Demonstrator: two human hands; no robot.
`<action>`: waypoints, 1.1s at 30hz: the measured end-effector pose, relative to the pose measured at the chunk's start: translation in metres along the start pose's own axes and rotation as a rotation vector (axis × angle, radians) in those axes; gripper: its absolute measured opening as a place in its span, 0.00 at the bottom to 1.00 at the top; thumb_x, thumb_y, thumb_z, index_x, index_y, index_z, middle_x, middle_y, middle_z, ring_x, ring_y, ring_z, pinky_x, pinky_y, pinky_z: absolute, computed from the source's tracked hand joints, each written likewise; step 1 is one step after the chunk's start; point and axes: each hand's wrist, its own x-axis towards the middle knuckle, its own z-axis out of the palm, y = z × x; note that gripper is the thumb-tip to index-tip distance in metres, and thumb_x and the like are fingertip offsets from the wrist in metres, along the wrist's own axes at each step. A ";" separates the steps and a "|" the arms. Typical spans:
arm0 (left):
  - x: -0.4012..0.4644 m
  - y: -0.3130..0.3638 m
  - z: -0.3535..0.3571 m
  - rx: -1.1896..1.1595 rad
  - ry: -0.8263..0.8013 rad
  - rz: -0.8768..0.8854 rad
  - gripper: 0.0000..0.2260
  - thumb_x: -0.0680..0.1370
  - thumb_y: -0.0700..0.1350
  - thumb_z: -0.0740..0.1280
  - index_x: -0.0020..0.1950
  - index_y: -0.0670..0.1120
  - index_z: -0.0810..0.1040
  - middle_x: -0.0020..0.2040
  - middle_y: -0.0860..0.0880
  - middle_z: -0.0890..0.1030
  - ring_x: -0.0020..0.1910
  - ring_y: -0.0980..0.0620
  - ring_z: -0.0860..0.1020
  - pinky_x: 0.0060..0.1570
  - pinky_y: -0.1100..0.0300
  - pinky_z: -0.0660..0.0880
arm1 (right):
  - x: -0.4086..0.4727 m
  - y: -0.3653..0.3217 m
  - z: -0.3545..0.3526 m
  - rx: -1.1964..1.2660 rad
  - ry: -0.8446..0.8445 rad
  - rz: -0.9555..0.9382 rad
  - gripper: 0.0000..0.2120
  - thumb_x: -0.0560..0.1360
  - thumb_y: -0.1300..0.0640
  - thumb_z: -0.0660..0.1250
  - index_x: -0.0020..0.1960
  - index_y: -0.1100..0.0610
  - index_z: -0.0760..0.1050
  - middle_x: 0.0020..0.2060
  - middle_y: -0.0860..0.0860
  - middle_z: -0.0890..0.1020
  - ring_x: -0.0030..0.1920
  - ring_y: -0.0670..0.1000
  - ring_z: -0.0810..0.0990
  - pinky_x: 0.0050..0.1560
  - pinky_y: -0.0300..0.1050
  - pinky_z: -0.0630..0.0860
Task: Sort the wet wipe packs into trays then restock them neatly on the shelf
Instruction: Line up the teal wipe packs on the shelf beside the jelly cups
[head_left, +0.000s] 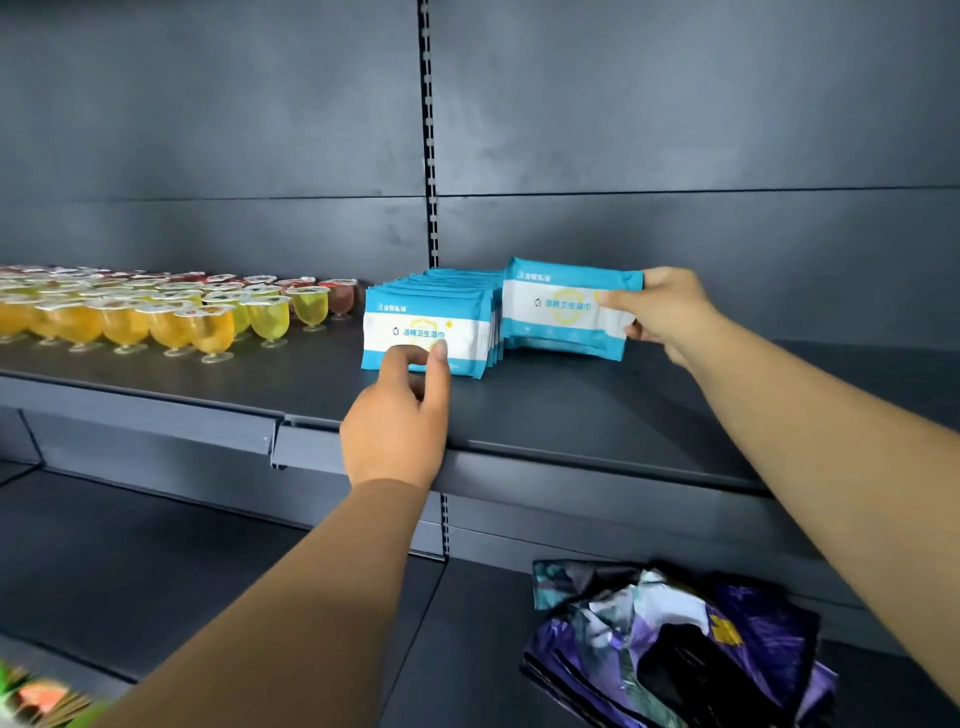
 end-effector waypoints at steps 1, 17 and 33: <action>0.000 0.000 0.000 0.001 0.001 -0.002 0.15 0.79 0.59 0.52 0.52 0.50 0.70 0.44 0.51 0.81 0.46 0.48 0.76 0.41 0.58 0.67 | 0.006 0.005 0.000 0.001 0.031 0.028 0.07 0.72 0.63 0.70 0.40 0.54 0.74 0.42 0.50 0.79 0.33 0.44 0.74 0.24 0.31 0.70; 0.005 -0.008 0.008 0.076 0.090 0.050 0.13 0.77 0.55 0.62 0.38 0.47 0.74 0.31 0.58 0.73 0.38 0.52 0.73 0.37 0.60 0.65 | 0.061 0.046 0.023 -0.343 0.159 0.039 0.18 0.71 0.53 0.71 0.58 0.59 0.76 0.55 0.55 0.81 0.53 0.57 0.80 0.55 0.53 0.77; 0.000 -0.001 -0.004 -0.101 0.027 0.101 0.11 0.77 0.54 0.63 0.42 0.48 0.76 0.42 0.50 0.81 0.48 0.46 0.77 0.44 0.57 0.70 | -0.122 0.016 -0.013 -0.886 0.191 -0.366 0.21 0.77 0.56 0.65 0.67 0.63 0.68 0.62 0.60 0.75 0.62 0.59 0.73 0.61 0.45 0.65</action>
